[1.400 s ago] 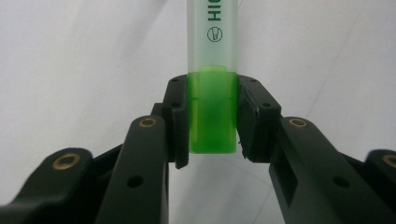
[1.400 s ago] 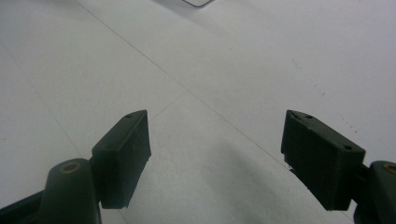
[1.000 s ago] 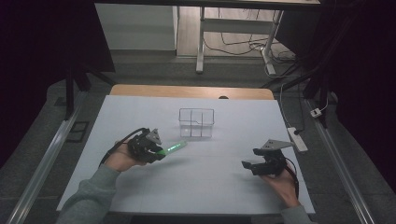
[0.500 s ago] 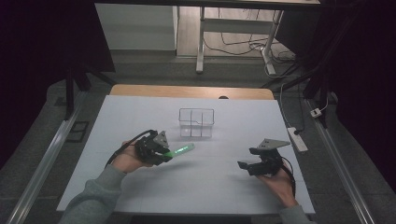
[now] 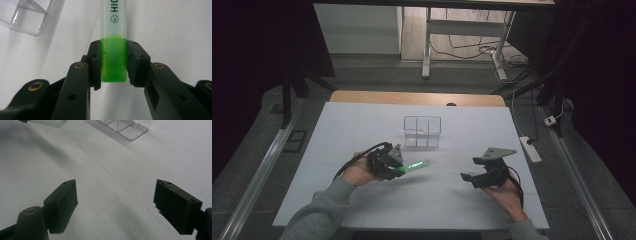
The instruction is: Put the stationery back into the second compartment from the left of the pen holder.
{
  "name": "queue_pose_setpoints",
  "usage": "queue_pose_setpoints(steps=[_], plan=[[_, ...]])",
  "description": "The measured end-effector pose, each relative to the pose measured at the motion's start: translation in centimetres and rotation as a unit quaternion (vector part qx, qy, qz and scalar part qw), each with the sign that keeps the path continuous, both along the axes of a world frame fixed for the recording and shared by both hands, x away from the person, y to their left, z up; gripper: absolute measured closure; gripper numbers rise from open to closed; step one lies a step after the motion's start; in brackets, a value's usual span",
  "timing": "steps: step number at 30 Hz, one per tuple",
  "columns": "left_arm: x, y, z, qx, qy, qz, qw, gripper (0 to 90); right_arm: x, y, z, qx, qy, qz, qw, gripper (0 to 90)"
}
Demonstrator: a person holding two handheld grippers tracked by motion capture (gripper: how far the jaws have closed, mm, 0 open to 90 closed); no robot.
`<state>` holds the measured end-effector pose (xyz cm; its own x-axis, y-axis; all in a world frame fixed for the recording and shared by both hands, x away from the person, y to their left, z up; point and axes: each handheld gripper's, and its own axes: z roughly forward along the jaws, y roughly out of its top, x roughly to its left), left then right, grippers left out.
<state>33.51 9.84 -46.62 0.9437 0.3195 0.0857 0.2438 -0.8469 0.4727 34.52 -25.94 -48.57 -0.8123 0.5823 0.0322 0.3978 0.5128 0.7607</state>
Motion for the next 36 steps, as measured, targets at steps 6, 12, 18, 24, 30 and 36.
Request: queue_pose_setpoints(steps=[6,12,18,24,30,36], plan=[[0.0,-1.0,0.0,0.004,-0.003,-0.012,0.9999,66.7,0.0,0.9,0.4,0.000,0.001,0.013,0.9999,18.4],[-0.1,-1.8,0.0,0.011,-0.006,-0.023,0.9997,66.7,-0.1,1.8,0.5,-0.006,0.002,0.027,0.9996,18.4],[0.0,-2.5,-0.3,0.014,-0.005,-0.027,0.9995,66.6,-0.1,2.6,0.6,-0.006,0.005,0.040,0.9992,18.4],[0.1,-3.2,-0.4,0.019,-0.005,-0.038,0.9991,66.6,0.0,3.7,0.6,-0.016,0.010,0.056,0.9983,18.4],[0.0,-4.0,-0.5,0.030,-0.006,-0.056,0.9980,66.6,0.2,5.1,0.8,-0.025,0.011,0.077,0.9967,18.8],[0.0,-4.8,-0.8,0.039,-0.003,-0.066,0.9971,66.6,0.4,6.6,0.7,-0.047,0.023,0.104,0.9932,19.4]])
